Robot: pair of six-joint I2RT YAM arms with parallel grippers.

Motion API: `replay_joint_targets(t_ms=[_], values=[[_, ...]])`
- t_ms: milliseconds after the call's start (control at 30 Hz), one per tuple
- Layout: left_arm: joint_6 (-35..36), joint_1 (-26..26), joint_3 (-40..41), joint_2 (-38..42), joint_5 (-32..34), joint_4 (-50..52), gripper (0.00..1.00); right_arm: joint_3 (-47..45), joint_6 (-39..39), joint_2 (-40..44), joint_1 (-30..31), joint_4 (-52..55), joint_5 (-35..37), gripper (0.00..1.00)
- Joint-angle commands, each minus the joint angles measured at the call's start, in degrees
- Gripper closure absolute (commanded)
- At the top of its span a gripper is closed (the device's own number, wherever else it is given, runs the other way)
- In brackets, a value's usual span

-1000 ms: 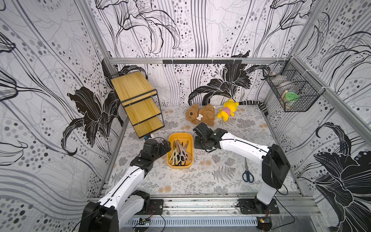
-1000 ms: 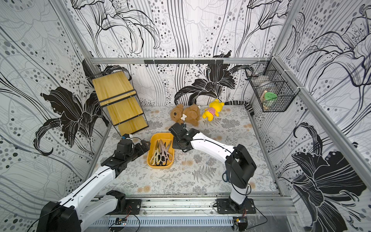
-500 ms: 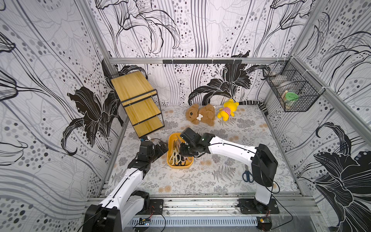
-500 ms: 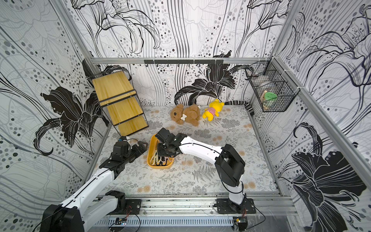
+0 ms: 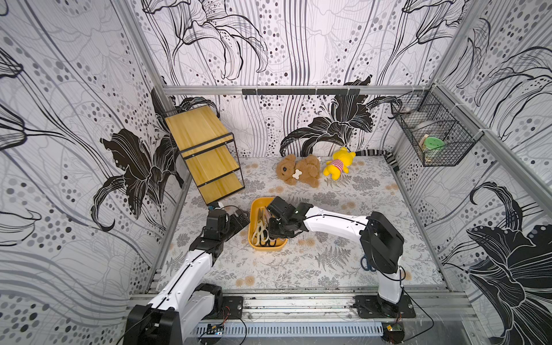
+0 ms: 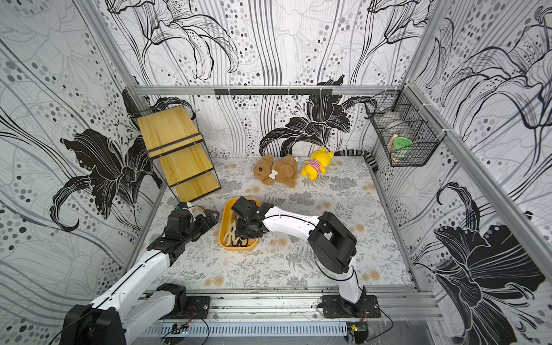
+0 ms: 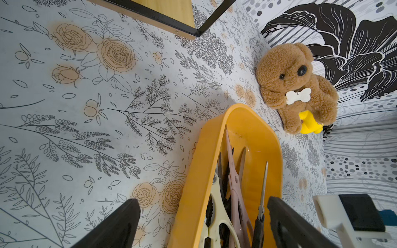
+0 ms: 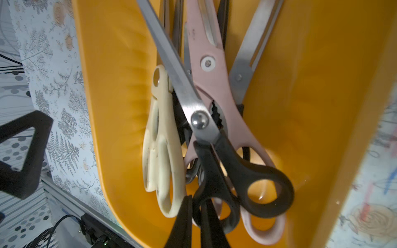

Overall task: Put the scissors into the storage box
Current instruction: Place the scissors in the storage box, then pick up the scissors from the center of the board.

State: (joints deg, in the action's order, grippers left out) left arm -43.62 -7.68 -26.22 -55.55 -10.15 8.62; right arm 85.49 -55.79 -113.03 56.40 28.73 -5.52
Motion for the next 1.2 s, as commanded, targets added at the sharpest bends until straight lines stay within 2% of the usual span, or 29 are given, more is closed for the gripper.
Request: replay_joint_targets(t_ms=[0,200,633,900,1167], values=[[0.09,0.48,0.9,0.88,-0.26,-2.4,0.03,1.16,-1.0,-0.91,0.25,-0.11,1.52,0.86],[0.15,0.56,0.91,0.89,-0.31,-2.53,0.03,3.72,0.74,-1.24,0.24,2.15,2.55,0.74],[0.36,0.57,0.65,0.44,-2.48,-3.0,0.03,7.9,9.24,2.36,-0.57,11.91,14.25,0.73],[2.12,-0.4,-2.43,-1.31,-7.45,-2.92,0.03,-5.67,10.34,11.47,-6.58,9.26,15.09,0.73],[4.33,-9.37,-8.34,-4.9,-3.37,0.18,0.03,-20.07,11.18,23.1,-14.48,12.65,20.13,0.73]])
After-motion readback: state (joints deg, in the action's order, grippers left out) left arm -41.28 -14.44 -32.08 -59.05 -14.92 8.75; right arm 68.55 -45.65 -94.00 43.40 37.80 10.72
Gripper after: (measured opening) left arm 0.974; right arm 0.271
